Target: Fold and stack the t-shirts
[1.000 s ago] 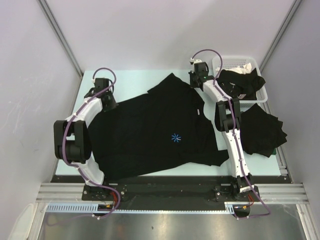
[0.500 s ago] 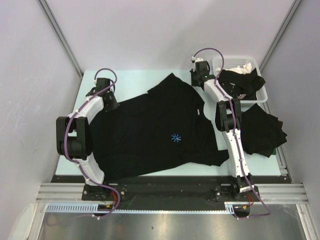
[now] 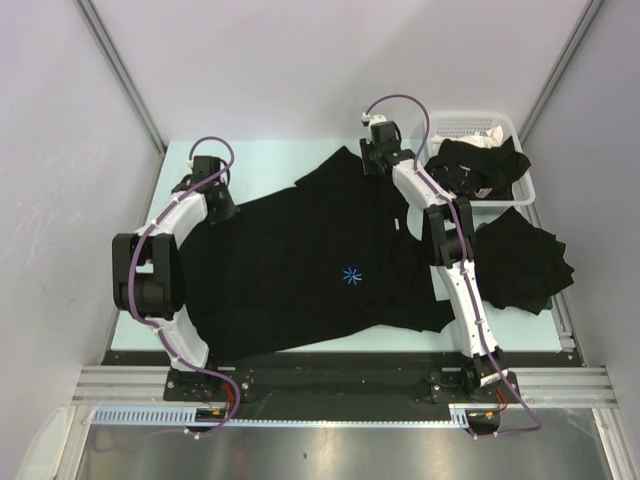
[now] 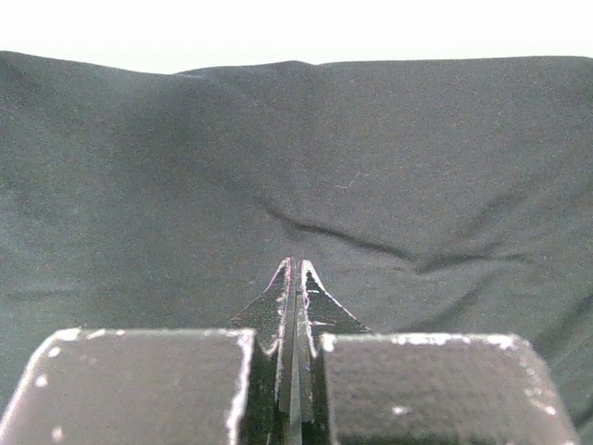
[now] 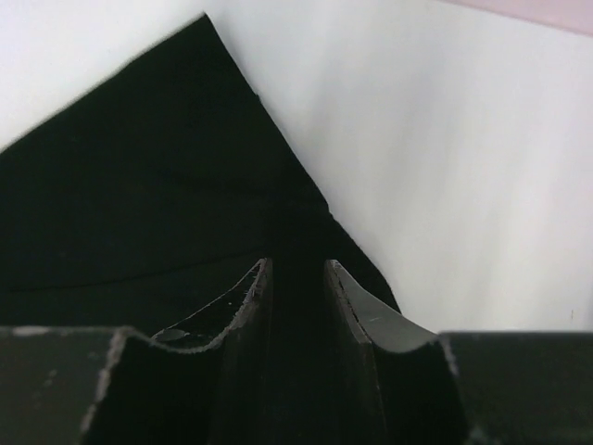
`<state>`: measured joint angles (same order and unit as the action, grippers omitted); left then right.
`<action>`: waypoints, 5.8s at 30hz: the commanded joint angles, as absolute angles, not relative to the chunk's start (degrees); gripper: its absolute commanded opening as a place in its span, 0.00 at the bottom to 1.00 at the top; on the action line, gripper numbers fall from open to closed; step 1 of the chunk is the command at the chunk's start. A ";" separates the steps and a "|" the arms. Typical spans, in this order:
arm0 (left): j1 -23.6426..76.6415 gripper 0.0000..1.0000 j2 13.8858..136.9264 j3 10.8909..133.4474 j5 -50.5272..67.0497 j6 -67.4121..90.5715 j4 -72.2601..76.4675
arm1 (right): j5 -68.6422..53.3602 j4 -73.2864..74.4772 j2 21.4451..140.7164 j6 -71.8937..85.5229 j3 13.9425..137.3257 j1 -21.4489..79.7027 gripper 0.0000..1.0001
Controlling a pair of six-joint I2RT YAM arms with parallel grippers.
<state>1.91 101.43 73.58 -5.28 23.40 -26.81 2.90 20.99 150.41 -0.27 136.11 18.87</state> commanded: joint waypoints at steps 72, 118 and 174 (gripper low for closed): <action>2.02 0.09 94.13 73.04 -4.74 18.98 -29.88 | 11.95 16.61 151.79 -2.90 138.17 7.12 0.00; -3.95 0.22 128.05 101.51 -12.04 19.60 -24.96 | -3.69 15.38 117.08 7.47 111.98 19.86 0.36; -9.40 0.12 146.70 136.24 -5.98 24.43 -35.07 | 7.12 27.77 105.82 3.51 108.63 25.58 0.37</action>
<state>-8.40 148.64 135.26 -8.51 23.07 -36.12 5.21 27.62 109.89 3.81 108.62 24.95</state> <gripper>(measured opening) 0.089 0.369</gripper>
